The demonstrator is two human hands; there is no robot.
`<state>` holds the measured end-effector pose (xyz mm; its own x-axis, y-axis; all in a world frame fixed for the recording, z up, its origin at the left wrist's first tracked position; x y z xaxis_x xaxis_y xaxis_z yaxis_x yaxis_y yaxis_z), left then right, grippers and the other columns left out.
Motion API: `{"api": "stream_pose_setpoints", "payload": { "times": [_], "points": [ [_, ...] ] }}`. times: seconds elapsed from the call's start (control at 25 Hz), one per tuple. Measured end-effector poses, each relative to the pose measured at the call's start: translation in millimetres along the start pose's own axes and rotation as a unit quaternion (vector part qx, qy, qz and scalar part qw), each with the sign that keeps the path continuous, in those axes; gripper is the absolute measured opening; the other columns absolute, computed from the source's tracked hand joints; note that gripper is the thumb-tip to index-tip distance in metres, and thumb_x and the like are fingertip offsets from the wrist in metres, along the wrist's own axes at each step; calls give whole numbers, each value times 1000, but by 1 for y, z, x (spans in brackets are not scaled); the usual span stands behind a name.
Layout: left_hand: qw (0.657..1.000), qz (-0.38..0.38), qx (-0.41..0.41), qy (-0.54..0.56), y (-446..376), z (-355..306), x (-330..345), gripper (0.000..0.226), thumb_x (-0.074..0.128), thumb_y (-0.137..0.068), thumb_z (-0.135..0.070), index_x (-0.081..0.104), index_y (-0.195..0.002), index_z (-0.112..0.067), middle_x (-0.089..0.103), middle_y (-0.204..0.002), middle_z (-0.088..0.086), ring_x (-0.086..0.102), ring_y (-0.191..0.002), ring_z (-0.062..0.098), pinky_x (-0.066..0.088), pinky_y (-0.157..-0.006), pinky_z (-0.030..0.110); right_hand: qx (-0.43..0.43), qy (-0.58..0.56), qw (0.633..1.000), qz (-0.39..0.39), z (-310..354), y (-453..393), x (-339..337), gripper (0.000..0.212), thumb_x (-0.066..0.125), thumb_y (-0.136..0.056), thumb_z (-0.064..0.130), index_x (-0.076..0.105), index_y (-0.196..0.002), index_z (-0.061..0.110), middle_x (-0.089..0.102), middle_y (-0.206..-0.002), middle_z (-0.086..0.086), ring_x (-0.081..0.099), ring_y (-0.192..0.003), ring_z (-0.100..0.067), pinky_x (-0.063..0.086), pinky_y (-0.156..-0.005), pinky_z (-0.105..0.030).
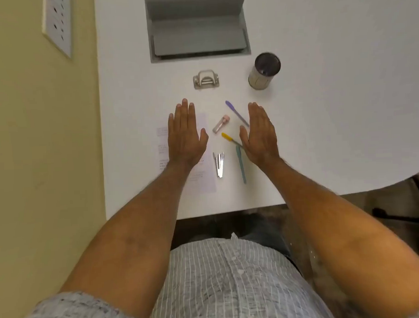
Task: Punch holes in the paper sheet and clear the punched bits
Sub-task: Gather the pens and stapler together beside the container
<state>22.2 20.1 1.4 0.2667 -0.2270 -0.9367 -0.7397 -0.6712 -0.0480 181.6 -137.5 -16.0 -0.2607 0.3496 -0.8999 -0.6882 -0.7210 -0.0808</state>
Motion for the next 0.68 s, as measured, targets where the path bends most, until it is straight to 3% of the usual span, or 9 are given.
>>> {"api": "stream_pose_setpoints", "payload": {
  "times": [0.28, 0.4, 0.52, 0.6, 0.68],
  "points": [
    [994, 104, -23, 19, 46, -2, 65, 73, 33, -100, -44, 23, -161, -6, 19, -170, 16, 20, -158, 33, 19, -128, 52, 64, -11, 995, 82, -18, 41, 39, 57, 52, -106, 25, 38, -159, 6, 45, -162, -16, 41, -151, -32, 37, -124, -45],
    [993, 110, -33, 20, 58, -10, 81, 67, 41, -100, -43, 34, -157, -8, 32, -165, 17, 32, -152, 37, 27, -124, 54, 87, -18, 991, 97, -20, 39, 50, 50, 54, -106, 24, 45, -153, 10, 52, -155, -12, 50, -143, -30, 45, -117, -43],
    [995, 87, -48, 27, 60, -19, 89, 59, 54, -95, -42, 51, -143, -8, 56, -143, 16, 55, -129, 35, 44, -104, 48, 73, -21, 994, 82, -24, 30, 62, 40, 59, -100, 21, 57, -140, 13, 61, -139, -8, 59, -125, -28, 56, -101, -41],
    [994, 73, -68, 34, 59, -23, 93, 51, 63, -92, -41, 58, -132, -9, 64, -123, 13, 61, -109, 31, 48, -89, 44, 68, -24, 995, 72, -25, 22, 67, 35, 60, -97, 19, 62, -132, 14, 65, -131, -7, 61, -116, -27, 57, -93, -40],
    [991, 86, -91, 47, 54, -25, 100, 46, 65, -92, -40, 60, -127, -9, 67, -115, 11, 63, -101, 30, 47, -85, 43, 69, -14, 995, 70, -27, 12, 73, 31, 61, -97, 22, 66, -127, 14, 66, -125, -7, 61, -111, -26, 57, -89, -39]
  ]
}}
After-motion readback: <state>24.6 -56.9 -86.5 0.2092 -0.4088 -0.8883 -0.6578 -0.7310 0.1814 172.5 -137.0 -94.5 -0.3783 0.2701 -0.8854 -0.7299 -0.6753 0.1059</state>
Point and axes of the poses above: each hand's wrist, its own y-axis away from the middle knuckle, its own x-axis out of the palm, z = x × y, the point moved 3 cm from there along -y, towards the middle knuckle
